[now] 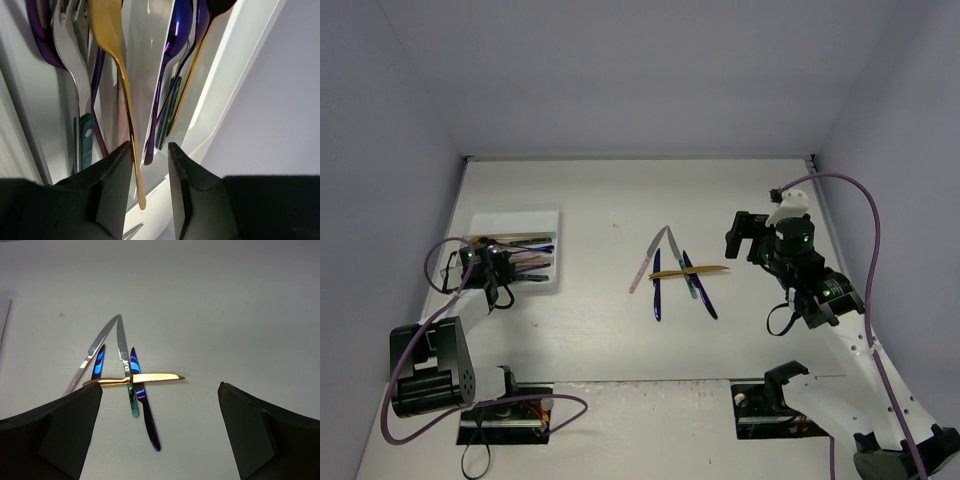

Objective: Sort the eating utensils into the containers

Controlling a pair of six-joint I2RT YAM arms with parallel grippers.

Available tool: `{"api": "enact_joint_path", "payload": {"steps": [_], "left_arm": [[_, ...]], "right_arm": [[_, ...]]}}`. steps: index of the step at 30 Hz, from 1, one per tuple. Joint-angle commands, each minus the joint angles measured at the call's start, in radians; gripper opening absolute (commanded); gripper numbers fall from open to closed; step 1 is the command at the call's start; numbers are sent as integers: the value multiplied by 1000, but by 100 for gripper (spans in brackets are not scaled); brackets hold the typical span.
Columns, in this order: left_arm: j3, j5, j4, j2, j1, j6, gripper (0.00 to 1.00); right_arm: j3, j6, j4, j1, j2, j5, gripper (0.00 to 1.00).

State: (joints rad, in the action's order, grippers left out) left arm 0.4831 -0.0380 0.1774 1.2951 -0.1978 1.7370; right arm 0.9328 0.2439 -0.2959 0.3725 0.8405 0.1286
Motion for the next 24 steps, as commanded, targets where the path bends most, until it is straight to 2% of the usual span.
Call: {"api": "enact_joint_path", "payload": {"steps": [1,4,13,18,21,24], "left_arm": [[54,-13,43,-59,-6,18,36],[71,-40,7,-111,0,-16,42],[91,-41,-316,-344,12,-63,59],[68,-89,-354,-398,20,-97,61],[128,-104,-392,-390,44,-255,63],[274,-119,-424,-322,115,-486,65]], "right_arm": [[11,-14,44,-4,-9,37,100],[15,-10,43,-4,-6,35,100],[32,10,43,-4,6,13,100],[37,20,43,-4,16,-3,100],[40,22,43,-4,18,-4,100],[41,24,43,-4,27,-5,100]]}}
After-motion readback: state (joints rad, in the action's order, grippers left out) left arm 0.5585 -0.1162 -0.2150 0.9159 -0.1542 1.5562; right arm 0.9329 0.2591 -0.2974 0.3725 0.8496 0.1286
